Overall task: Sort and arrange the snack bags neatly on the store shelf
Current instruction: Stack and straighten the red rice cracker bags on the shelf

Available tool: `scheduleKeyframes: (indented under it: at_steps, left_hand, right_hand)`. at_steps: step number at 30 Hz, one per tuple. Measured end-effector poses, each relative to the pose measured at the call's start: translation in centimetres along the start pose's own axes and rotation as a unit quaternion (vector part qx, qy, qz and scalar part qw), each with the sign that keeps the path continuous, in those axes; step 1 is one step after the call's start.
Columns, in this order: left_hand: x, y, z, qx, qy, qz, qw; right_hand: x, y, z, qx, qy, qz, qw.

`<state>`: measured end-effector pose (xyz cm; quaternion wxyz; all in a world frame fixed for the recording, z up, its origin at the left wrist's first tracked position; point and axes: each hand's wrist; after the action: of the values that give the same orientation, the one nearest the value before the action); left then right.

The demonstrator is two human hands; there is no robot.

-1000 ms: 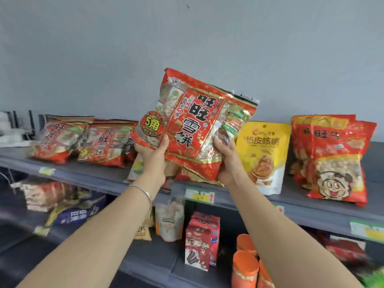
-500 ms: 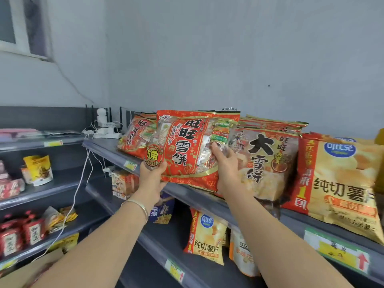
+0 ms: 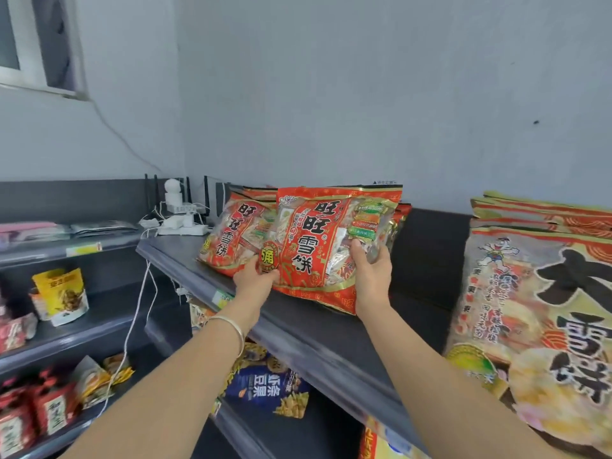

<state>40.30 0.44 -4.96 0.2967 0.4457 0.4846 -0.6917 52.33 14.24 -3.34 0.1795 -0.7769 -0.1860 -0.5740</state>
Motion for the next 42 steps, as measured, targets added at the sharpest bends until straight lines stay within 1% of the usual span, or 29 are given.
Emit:
scheduleKeyframes:
  at_steps: [2,4,5,7,10,13,16,18,21,23,26,30,31,33,36,39,42]
  left_hand:
    - [0.9,-2.3,-0.9,0.029,-0.006,-0.015,0.999]
    - [1.6,-4.3,-1.8,0.048,-0.002,-0.025,0.999]
    - [2.0,-5.1,-2.1,0.061,-0.003,-0.031,0.998]
    - [3.0,-6.7,-2.5,0.091,-0.012,-0.042,0.995]
    - [4.3,-8.8,-2.2,0.137,-0.002,-0.045,0.990]
    - [4.8,-10.2,-1.8,0.170,0.001,-0.050,0.984]
    - [4.8,-10.3,-1.6,0.167,-0.041,-0.116,0.978]
    - [4.8,-10.1,-1.6,0.158,-0.077,-0.166,0.970]
    - [5.3,-9.5,-2.0,0.191,-0.175,-0.225,0.939]
    - [5.8,-9.5,-2.2,0.211,-0.201,-0.233,0.928]
    - [6.0,-10.2,-2.3,0.237,-0.203,-0.230,0.922]
    - [5.8,-10.8,-1.9,0.274,-0.203,-0.218,0.914]
    - [5.6,-11.1,-1.7,0.270,-0.209,-0.216,0.915]
    - [5.0,-11.5,-1.3,0.235,-0.214,-0.232,0.919]
    - [4.2,-11.9,-1.2,0.183,-0.187,-0.298,0.918]
    - [2.8,-12.4,-1.6,0.176,-0.164,-0.352,0.904]
    - [1.5,-13.0,-2.4,0.175,-0.161,-0.395,0.887]
  right_hand:
    - [-1.0,-0.9,-0.6,-0.063,0.089,0.037,0.993]
    - [-1.4,-1.5,-1.1,-0.154,0.200,0.060,0.966]
    - [-1.5,-1.8,-1.4,-0.195,0.237,0.060,0.950]
    - [-1.6,-2.2,-2.0,-0.251,0.279,0.053,0.925]
    - [-2.1,-2.1,-3.4,-0.282,0.319,0.039,0.904]
    - [-2.8,-1.1,-4.5,-0.311,0.298,0.071,0.899]
    - [-3.0,0.1,-5.1,-0.340,0.298,0.106,0.885]
    - [-3.3,0.4,-5.3,-0.358,0.339,0.094,0.865]
    - [-4.2,0.5,-5.5,-0.365,0.439,0.016,0.821]
    - [-4.8,0.5,-5.3,-0.370,0.459,-0.007,0.808]
    - [-4.8,0.4,-5.0,-0.377,0.472,-0.012,0.797]
    - [-4.2,0.5,-5.1,-0.418,0.515,0.032,0.748]
    - [-3.9,0.5,-5.2,-0.423,0.519,0.042,0.742]
    - [-3.0,0.3,-5.4,-0.422,0.532,0.073,0.731]
    - [-1.4,-0.3,-5.8,-0.395,0.556,0.133,0.719]
    - [-0.1,-1.2,-6.3,-0.355,0.577,0.160,0.718]
    - [1.2,-2.3,-6.6,-0.313,0.618,0.187,0.697]
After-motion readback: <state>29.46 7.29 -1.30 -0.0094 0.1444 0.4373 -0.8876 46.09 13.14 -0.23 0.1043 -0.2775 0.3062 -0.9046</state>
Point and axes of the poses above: each hand's wrist, its own y-axis away from the middle knuckle, its own z-axis out of the back of the hand, x = y × z, and after that the axes turned 13 degrees about -z, right-handed
